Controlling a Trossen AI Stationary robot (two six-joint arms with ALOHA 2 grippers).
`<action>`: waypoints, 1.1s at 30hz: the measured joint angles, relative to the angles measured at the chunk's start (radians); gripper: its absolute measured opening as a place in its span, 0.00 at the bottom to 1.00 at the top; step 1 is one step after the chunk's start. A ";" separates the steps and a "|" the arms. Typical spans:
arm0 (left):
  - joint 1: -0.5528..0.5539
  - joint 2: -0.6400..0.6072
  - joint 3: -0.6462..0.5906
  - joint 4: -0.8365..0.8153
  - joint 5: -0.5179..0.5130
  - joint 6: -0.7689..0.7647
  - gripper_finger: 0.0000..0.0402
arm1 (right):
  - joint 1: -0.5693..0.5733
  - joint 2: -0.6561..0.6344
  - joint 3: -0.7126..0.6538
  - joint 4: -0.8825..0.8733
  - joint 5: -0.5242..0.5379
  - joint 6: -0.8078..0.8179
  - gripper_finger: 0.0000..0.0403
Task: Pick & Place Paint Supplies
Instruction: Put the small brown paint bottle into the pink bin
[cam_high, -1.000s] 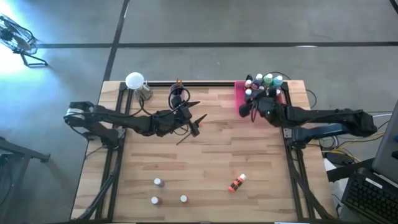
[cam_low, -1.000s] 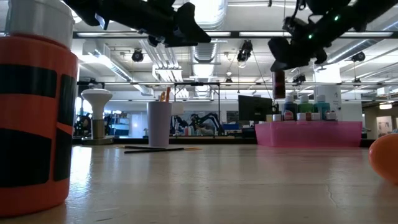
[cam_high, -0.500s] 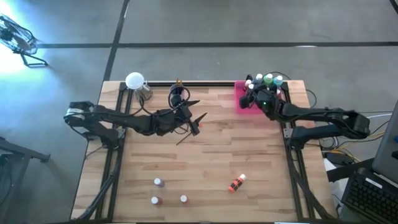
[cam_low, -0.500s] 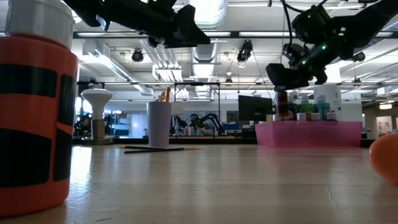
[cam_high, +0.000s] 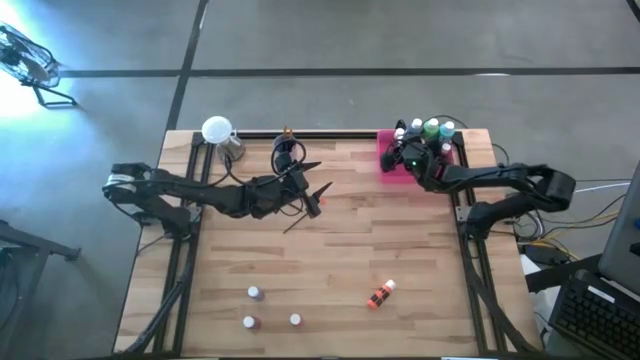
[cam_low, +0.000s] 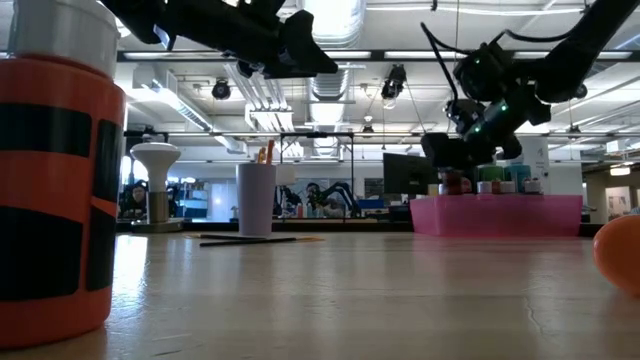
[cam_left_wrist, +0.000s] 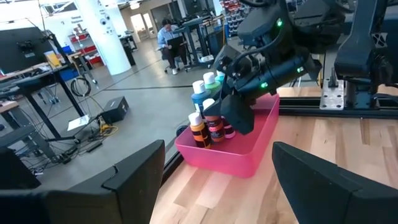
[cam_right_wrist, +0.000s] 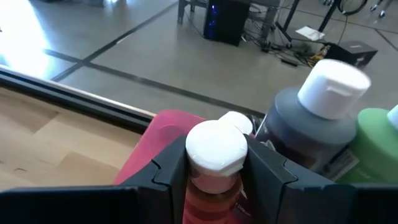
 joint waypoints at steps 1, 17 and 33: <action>0.000 0.000 0.000 0.000 0.000 0.003 0.75 | -0.003 0.013 -0.001 0.015 0.000 0.001 0.28; 0.012 0.000 0.000 0.000 0.000 0.021 0.75 | -0.043 0.191 -0.005 0.132 0.048 0.000 0.30; 0.032 0.000 -0.002 0.001 0.000 0.021 0.75 | -0.055 0.243 -0.008 0.208 0.058 -0.033 0.36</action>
